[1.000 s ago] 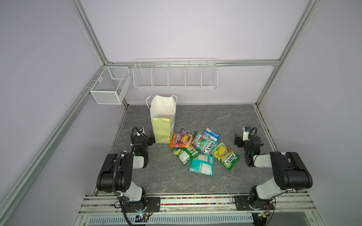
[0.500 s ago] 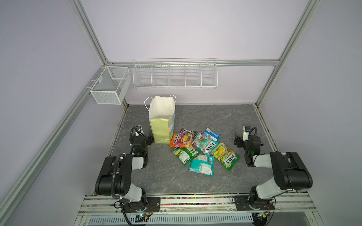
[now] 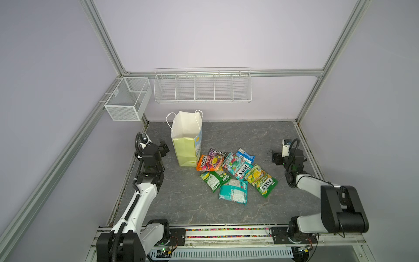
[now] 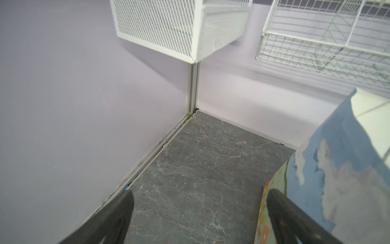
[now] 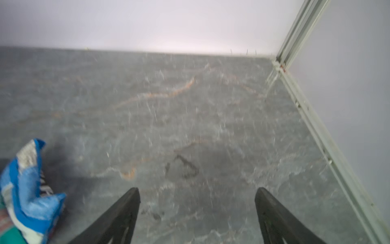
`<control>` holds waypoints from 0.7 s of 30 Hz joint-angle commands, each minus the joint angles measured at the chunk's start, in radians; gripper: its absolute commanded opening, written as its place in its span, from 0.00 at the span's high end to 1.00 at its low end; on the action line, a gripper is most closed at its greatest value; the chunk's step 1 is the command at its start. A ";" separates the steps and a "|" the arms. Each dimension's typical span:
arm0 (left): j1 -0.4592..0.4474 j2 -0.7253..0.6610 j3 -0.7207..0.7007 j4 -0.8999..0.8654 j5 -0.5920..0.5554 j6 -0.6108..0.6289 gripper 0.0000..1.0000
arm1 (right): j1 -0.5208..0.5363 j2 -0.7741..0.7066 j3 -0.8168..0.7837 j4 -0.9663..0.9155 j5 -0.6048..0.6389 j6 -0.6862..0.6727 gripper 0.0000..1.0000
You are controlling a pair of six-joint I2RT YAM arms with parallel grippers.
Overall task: Place the snacks into the paper bag
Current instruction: Pick up the paper bag from the top-left of the table.
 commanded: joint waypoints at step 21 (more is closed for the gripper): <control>-0.116 -0.353 0.103 -0.620 0.190 -0.097 0.01 | 0.131 -0.584 0.183 -0.973 -0.215 0.420 0.12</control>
